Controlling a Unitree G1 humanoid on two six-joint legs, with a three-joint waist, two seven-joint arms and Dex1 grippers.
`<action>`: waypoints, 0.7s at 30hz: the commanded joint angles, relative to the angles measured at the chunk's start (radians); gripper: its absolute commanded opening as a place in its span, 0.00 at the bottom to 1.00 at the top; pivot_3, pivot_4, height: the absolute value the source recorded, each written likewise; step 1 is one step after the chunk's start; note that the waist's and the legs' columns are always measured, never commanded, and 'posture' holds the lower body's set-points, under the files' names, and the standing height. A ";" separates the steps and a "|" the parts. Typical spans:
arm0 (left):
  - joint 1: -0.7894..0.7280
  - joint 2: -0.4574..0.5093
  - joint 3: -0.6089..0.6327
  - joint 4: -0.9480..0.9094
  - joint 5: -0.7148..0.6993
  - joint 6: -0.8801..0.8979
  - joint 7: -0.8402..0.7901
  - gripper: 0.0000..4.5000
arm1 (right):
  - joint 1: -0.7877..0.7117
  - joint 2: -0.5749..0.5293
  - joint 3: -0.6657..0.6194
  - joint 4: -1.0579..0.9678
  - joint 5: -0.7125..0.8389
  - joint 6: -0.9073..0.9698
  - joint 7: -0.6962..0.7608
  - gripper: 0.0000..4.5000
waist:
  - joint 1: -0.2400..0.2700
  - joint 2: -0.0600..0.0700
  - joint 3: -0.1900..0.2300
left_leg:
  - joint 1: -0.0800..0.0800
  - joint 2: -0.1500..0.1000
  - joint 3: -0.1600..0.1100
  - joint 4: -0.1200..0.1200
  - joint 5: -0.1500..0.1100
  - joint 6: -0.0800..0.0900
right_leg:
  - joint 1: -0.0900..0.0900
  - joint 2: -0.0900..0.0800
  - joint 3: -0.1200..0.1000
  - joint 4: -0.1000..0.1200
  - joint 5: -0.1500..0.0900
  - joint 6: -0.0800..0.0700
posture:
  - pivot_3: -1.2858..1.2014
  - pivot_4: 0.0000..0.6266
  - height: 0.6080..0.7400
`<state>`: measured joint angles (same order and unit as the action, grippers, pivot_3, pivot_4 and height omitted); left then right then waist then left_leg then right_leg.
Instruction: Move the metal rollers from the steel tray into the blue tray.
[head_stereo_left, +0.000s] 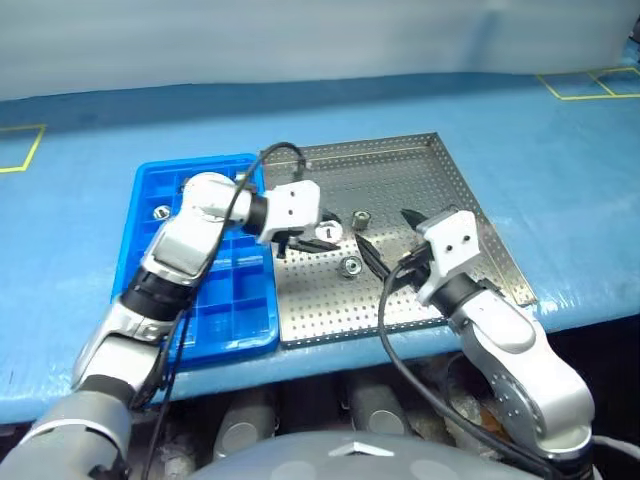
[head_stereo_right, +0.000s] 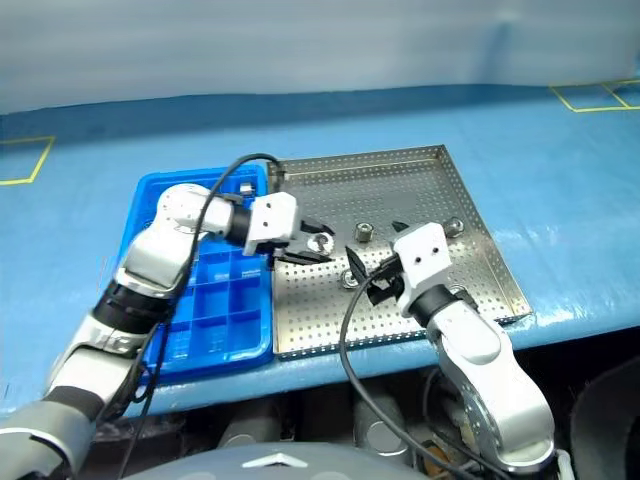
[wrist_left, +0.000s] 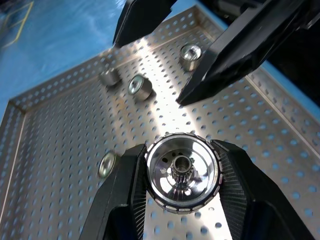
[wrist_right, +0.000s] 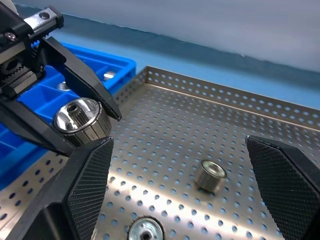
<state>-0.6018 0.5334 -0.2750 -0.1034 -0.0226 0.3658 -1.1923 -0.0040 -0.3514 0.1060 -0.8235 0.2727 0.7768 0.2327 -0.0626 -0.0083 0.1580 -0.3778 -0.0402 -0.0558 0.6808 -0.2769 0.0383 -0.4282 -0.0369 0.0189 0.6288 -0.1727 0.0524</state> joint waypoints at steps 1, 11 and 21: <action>0.062 0.076 0.110 -0.124 -0.015 0.077 0.077 0.38 | -0.081 0.001 0.048 0.048 0.004 -0.016 0.041 1.00 | 0.015 0.000 0.000 | 0.000 0.000 0.000 0.000 0.000 0.000 | 0.000 0.000 0.000 0.000 0.000 0.000 | 0.54 0.24 1.00; 0.397 0.278 0.362 -0.239 0.037 0.231 0.304 0.38 | -0.260 0.060 0.230 0.267 -0.033 -0.118 0.150 1.00 | 0.080 -0.001 0.001 | -0.001 -0.002 -0.003 -0.003 -0.001 -0.001 | -0.001 -0.004 -0.005 -0.002 -0.001 -0.003 | 0.58 0.24 1.00; 0.514 0.229 0.385 -0.220 0.076 0.278 0.518 0.38 | -0.255 0.065 0.279 0.316 -0.052 -0.176 0.214 1.00 | 0.106 -0.001 0.001 | -0.001 -0.002 -0.006 -0.003 0.000 -0.004 | -0.001 -0.005 -0.008 -0.002 -0.001 -0.005 | 0.58 0.24 1.00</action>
<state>-0.0792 0.7634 0.0923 -0.3093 0.0352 0.6464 -0.7121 -0.2551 -0.2892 0.3878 -0.4832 0.2219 0.6289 0.4400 0.0434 -0.0089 0.1592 -0.3787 -0.0425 -0.0615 0.6776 -0.2771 0.0344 -0.4289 -0.0414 0.0110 0.6271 -0.1742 0.0474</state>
